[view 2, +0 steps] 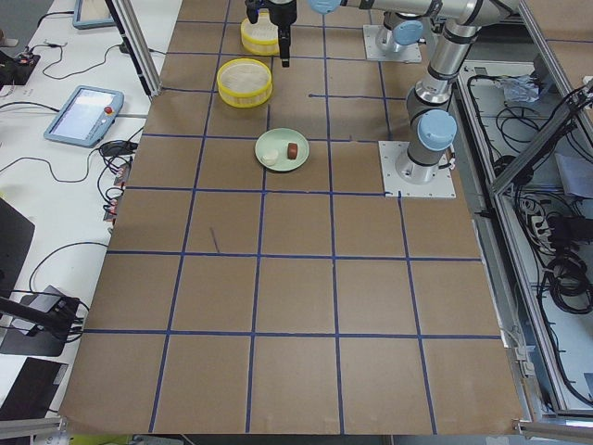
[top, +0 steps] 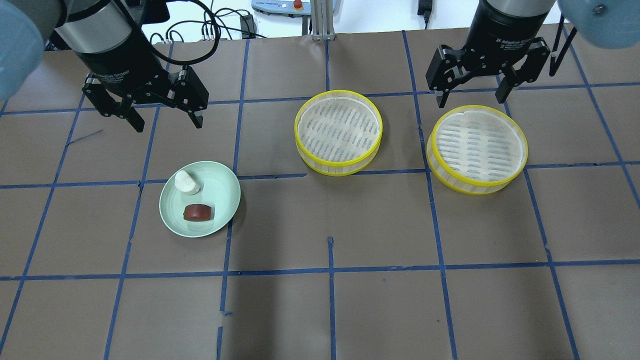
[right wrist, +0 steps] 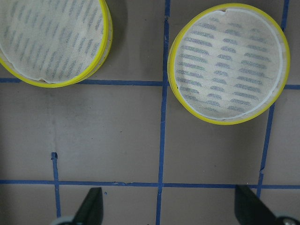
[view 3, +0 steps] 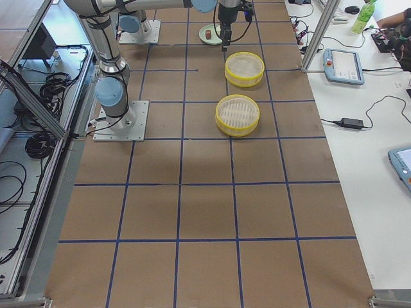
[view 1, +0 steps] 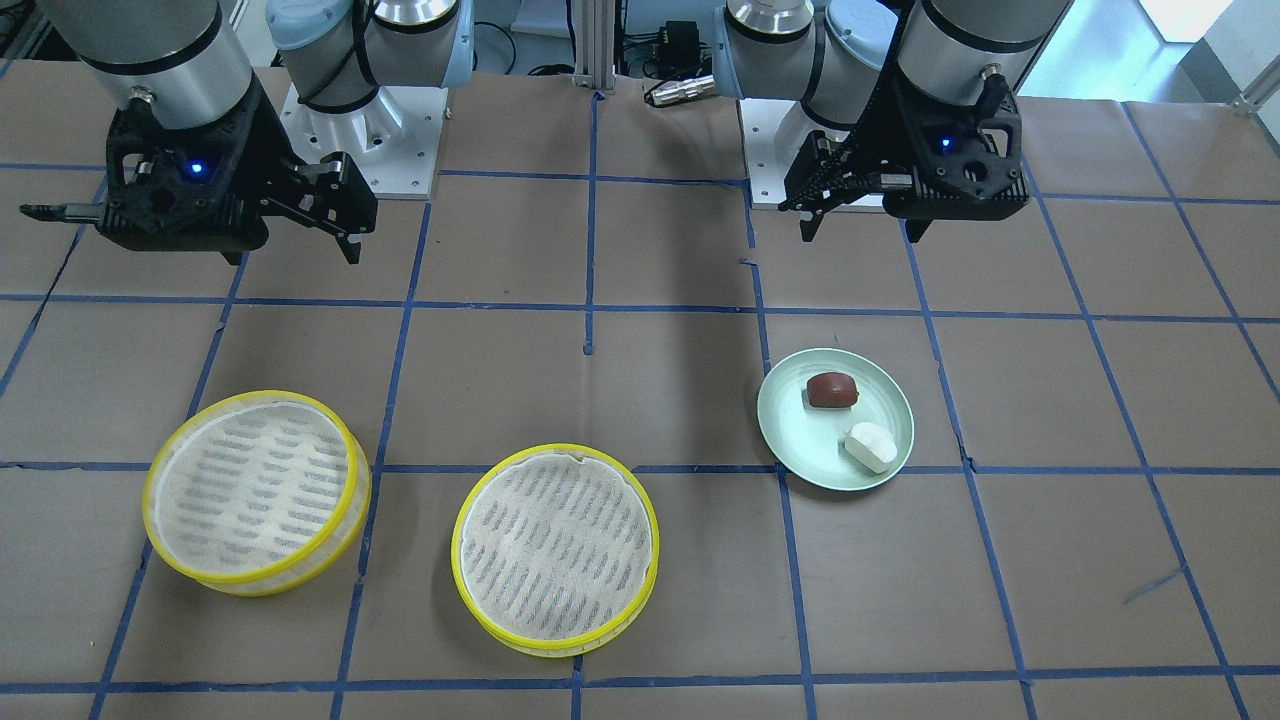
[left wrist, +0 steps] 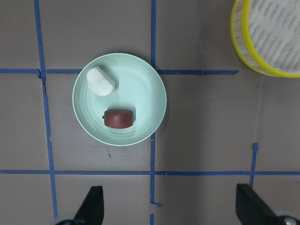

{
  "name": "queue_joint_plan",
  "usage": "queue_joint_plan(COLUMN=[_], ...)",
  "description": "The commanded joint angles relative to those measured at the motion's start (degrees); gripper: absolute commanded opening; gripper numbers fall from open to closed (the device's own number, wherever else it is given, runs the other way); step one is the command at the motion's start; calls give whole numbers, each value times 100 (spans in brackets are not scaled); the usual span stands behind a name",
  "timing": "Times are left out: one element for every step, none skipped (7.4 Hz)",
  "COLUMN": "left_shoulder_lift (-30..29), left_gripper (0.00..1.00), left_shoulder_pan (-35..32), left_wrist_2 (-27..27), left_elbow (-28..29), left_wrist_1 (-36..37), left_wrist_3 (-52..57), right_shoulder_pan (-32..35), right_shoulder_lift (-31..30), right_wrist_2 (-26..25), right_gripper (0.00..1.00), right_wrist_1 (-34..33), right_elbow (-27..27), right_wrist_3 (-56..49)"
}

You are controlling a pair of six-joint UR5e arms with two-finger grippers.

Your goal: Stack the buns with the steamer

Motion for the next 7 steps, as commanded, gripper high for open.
queue_joint_plan(left_shoulder_lift=[24, 33, 33, 33, -37, -264, -536], left_gripper=[100, 100, 100, 100, 98, 98, 98], left_shoulder_pan=[14, 23, 40, 180, 320, 409, 488], left_wrist_2=[16, 25, 42, 34, 34, 86, 78], left_elbow=[-25, -60, -208, -505, -726, -980, -1313], left_wrist_1=[-3, -12, -29, 32, 137, 721, 1214], left_wrist_3=[46, 90, 300, 728, 1072, 1197, 1285], right_shoulder_pan=[-25, -34, -43, -78, -69, -147, -287], right_shoulder_lift=[-20, -29, -38, -38, -46, -38, -46], right_wrist_2=[-52, -122, -166, -132, -71, -44, -9], right_gripper=[100, 100, 100, 100, 100, 100, 100], right_wrist_1=[-28, -19, 42, 34, -105, -272, -256], right_elbow=[20, 20, 38, 90, 212, 222, 223], right_wrist_3=[17, -18, 0, -9, 61, 35, 35])
